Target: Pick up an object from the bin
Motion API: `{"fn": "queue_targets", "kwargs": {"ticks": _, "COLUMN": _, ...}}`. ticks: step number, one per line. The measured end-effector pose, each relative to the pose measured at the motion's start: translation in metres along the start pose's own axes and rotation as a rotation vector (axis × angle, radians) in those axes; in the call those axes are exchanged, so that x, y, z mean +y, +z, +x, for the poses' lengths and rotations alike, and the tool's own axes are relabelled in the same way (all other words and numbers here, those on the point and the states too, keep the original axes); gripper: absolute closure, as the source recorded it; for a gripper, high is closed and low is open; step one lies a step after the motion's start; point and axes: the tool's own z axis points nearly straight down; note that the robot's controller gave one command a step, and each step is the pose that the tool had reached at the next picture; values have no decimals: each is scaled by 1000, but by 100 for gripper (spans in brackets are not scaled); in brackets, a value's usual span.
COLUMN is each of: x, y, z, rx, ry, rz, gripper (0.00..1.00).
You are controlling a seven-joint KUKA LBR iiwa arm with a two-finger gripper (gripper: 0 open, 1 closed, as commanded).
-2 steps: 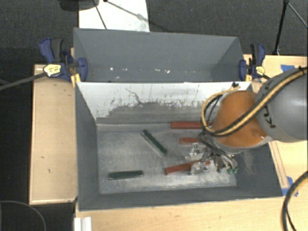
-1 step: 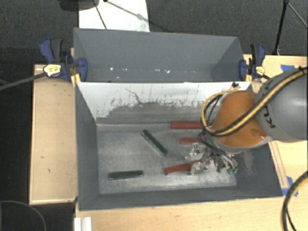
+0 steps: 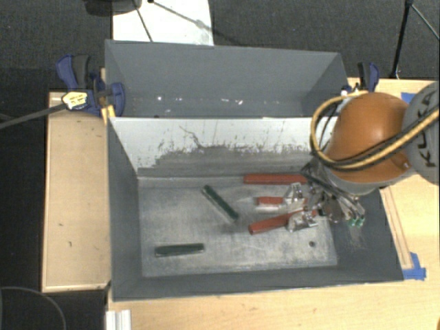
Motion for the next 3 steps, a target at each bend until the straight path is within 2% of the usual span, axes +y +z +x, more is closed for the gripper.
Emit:
{"fn": "queue_targets", "kwargs": {"ticks": 2, "x": 0, "y": -5, "z": 1, "rx": 7, "ry": -1, "rz": -2, "gripper": 100}}
{"fn": "queue_targets", "kwargs": {"ticks": 3, "x": -20, "y": -30, "z": -6, "rx": -8, "ry": -182, "rz": 3, "gripper": 100}}
